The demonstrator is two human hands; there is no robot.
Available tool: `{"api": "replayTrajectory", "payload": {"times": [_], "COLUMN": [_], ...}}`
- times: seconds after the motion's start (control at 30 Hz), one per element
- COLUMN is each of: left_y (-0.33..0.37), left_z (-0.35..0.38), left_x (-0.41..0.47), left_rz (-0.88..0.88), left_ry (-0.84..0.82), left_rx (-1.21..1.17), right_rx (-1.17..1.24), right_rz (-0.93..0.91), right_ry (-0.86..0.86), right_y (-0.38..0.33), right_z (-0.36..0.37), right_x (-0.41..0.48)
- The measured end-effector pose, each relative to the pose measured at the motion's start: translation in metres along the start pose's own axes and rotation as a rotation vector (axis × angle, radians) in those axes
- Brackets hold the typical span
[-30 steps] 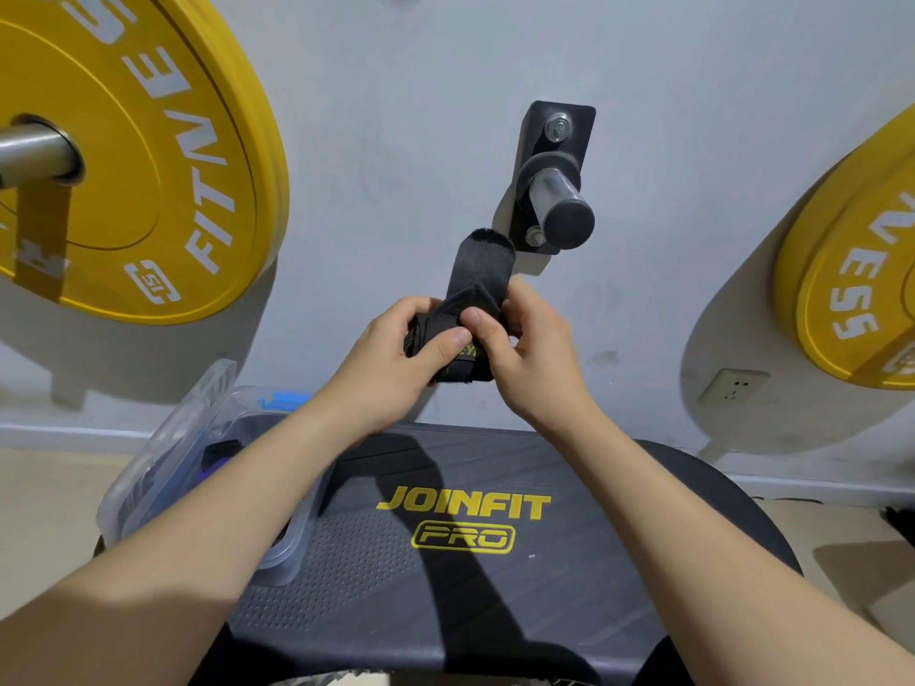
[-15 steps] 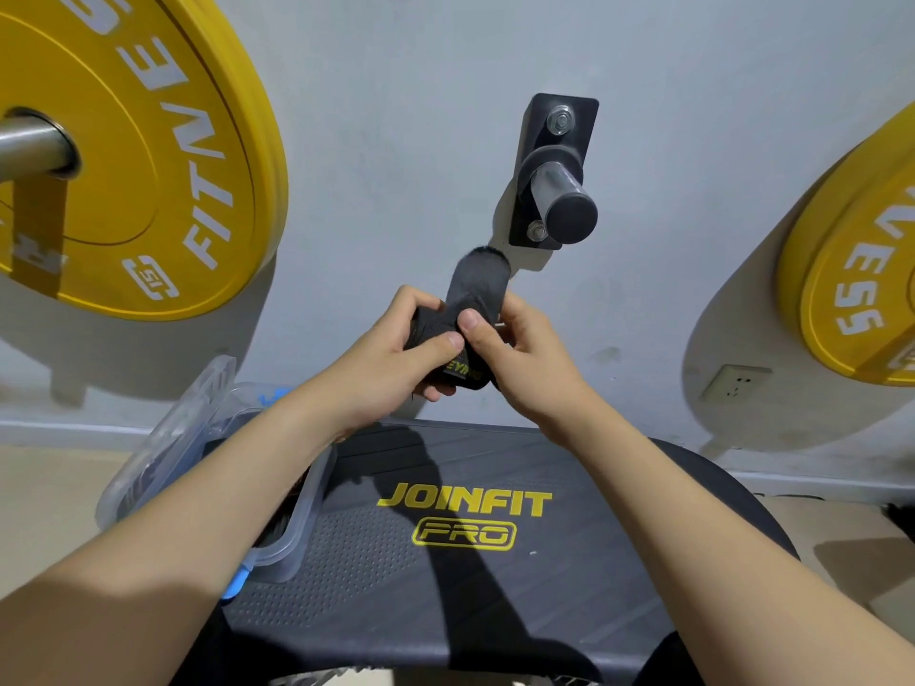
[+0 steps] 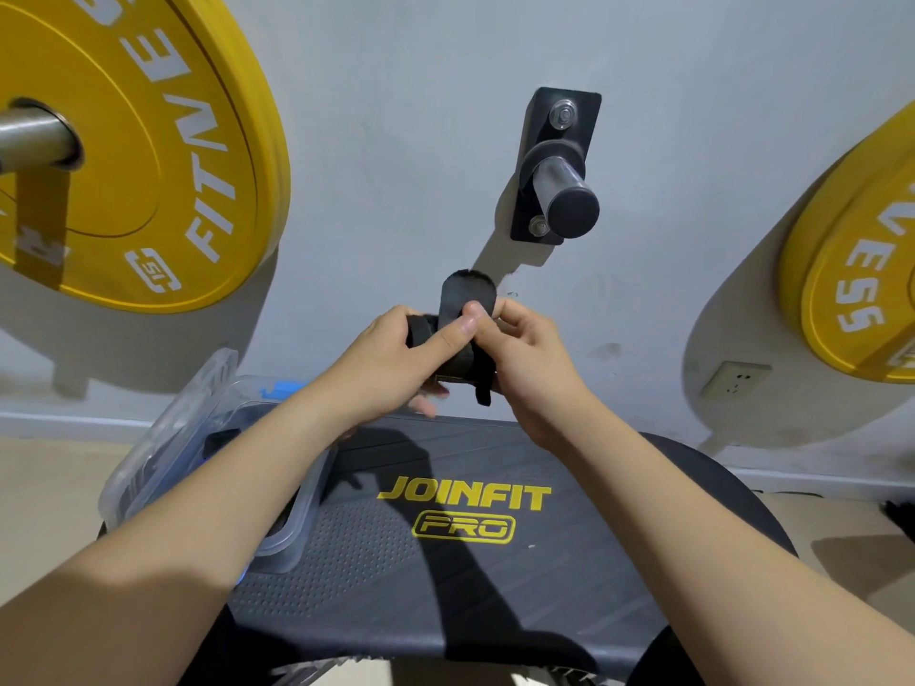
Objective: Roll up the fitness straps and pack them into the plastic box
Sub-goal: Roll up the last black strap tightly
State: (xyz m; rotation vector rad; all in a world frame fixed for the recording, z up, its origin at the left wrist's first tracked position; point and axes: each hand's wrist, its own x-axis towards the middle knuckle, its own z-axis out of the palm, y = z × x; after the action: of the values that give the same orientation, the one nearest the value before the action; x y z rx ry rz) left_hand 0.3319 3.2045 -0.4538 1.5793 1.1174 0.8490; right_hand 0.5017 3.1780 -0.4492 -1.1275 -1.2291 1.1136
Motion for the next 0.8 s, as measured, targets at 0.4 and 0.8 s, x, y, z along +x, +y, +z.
{"api": "replayTrajectory", "payload": {"times": [0.4, 0.8], "left_y": [0.004, -0.004], "left_z": [-0.003, -0.004], "left_x": [-0.008, -0.005], "left_rz": [0.261, 0.198], "left_ry": [0.094, 0.148], "left_rx": [0.151, 0.047], "right_rx": [-0.024, -0.090], "right_rz": [-0.070, -0.171], "right_ry": [0.042, 0.035], "right_y": [0.004, -0.007], "right_z": [-0.009, -0.002], "right_x": [0.002, 0.005]}}
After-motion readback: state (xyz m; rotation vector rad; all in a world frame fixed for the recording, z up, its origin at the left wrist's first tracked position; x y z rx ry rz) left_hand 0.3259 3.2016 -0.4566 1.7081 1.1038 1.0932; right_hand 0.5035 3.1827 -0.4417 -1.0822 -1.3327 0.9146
